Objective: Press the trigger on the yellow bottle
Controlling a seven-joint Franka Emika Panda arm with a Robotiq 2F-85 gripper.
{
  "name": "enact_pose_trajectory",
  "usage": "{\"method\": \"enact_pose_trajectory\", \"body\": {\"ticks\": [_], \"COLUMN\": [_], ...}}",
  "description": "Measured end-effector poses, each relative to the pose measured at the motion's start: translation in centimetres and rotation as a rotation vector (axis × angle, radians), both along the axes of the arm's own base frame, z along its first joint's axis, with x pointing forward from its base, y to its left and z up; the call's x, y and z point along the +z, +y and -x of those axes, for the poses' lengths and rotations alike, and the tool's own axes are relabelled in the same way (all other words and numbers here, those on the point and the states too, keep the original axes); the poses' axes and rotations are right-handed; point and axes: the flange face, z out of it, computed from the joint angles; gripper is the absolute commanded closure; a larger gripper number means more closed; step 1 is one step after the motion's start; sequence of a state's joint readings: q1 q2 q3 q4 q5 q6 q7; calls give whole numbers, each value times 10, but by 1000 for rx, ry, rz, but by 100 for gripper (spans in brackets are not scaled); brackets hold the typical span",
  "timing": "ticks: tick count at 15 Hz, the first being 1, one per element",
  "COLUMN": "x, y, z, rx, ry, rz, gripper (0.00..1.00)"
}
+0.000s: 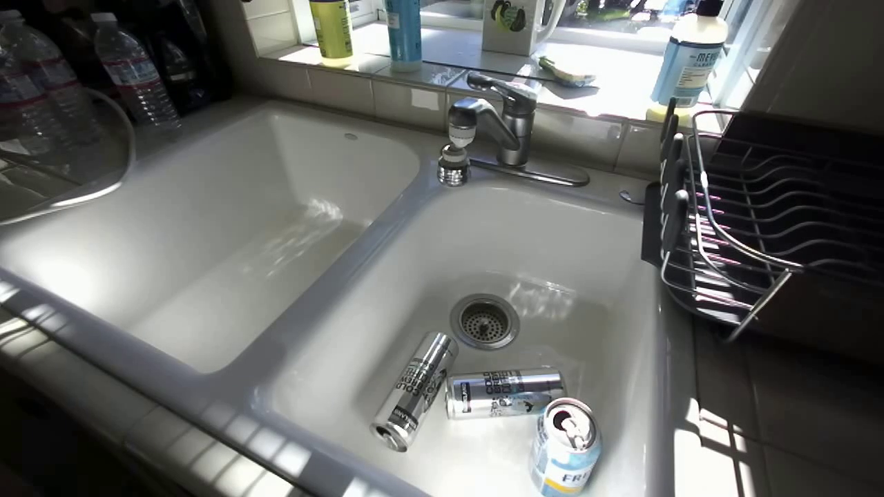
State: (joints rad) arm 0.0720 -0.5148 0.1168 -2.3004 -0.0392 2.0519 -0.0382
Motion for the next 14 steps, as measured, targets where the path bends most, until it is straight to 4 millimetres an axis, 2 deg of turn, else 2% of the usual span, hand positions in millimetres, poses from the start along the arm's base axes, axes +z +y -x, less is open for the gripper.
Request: {"method": "enact_pose_trajectory", "body": {"ticks": [4,7,11,12,14], "x": [-39,-57,-75,-83,-84], "y": [46,72,89,92,92], "z": [-15,-37,-68,-71,-73], "rx": [21,23,41,43,43], "ry": [21,-92,-307,-309,-307], "rz": [-204,-328,-407,-403,-403], "gripper": [0,0,0,0,0]}}
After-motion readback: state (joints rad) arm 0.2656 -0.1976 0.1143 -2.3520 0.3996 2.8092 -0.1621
